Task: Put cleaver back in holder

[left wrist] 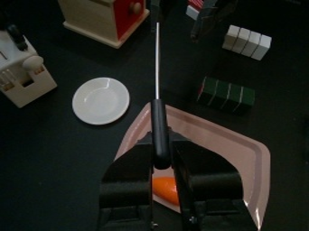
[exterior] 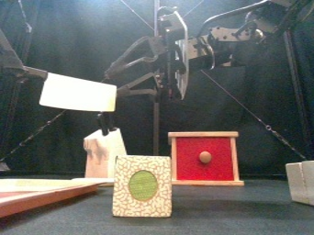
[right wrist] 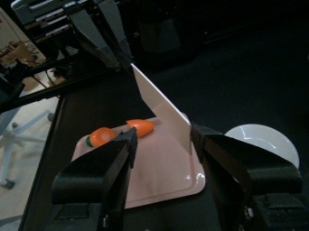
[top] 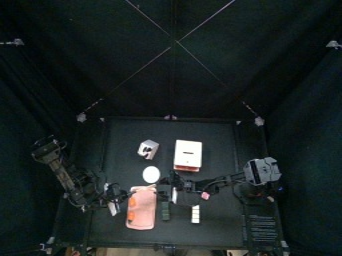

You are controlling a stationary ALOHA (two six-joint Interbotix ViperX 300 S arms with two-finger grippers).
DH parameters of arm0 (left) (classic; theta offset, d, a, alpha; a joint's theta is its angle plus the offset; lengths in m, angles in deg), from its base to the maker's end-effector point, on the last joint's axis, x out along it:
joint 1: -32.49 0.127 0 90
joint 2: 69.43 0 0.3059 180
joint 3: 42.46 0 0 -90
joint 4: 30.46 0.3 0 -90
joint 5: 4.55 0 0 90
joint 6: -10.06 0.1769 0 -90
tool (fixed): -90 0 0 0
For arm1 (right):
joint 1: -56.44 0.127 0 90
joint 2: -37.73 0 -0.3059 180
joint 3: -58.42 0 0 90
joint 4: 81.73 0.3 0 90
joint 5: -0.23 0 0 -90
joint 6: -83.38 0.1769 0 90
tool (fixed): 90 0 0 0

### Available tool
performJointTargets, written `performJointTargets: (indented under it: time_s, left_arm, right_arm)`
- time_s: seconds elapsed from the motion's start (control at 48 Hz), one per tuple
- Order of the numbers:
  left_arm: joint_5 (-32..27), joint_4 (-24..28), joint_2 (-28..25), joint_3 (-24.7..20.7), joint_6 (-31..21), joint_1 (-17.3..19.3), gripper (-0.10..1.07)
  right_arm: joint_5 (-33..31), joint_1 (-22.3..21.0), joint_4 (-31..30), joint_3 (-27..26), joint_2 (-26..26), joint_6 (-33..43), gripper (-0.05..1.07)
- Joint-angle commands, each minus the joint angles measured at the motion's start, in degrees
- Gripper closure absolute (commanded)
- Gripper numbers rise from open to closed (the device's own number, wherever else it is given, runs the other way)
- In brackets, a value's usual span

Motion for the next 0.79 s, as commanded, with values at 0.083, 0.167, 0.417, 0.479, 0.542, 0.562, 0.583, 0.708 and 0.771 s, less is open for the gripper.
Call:
performJointTargets:
  time_s: [0.083, 0.167, 0.417, 0.479, 0.542, 0.562, 0.583, 0.708, 0.771]
  left_arm:
    - [0.00, 0.26, 0.88, -1.58, 0.00, 0.79, 0.55]
    - [-0.09, 0.18, 2.02, -2.20, 0.09, 1.23, 0.55]
    - [-0.09, -2.72, 8.88, -3.96, 4.22, 6.15, 0.55]
    - [-0.09, -4.92, 10.63, -5.10, 6.94, 8.09, 0.55]
    - [-0.53, -7.65, 12.22, -6.59, 10.90, 10.11, 0.55]
    - [-0.62, -8.61, 12.66, -7.21, 12.48, 10.72, 0.55]
    - [-0.70, -9.58, 13.10, -7.73, 14.06, 11.43, 0.55]
    - [-2.55, -15.47, 14.68, -11.78, 25.49, 16.17, 0.55]
    - [-3.69, -18.28, 14.94, -13.71, 30.15, 18.46, 0.55]
  right_arm:
    - [1.23, 0.18, 0.00, 0.18, 3.25, -0.09, 0.17]
    - [1.58, 0.18, 0.00, 0.88, 4.13, -0.09, 0.17]
    - [2.29, -1.41, 0.00, 3.43, 8.00, -0.09, 0.18]
    - [2.29, -2.11, 0.00, 3.96, 8.88, -0.09, 0.18]
    - [2.29, -2.99, 0.00, 4.66, 9.76, 0.00, 0.19]
    - [2.29, -3.25, 0.00, 4.83, 10.02, 0.00, 0.19]
    - [2.29, -3.52, 0.00, 5.10, 10.37, 0.00, 0.19]
    - [2.29, -4.83, 1.05, 6.59, 11.95, 0.00, 0.23]
    - [2.29, -5.27, 1.76, 7.38, 12.57, 0.00, 0.25]
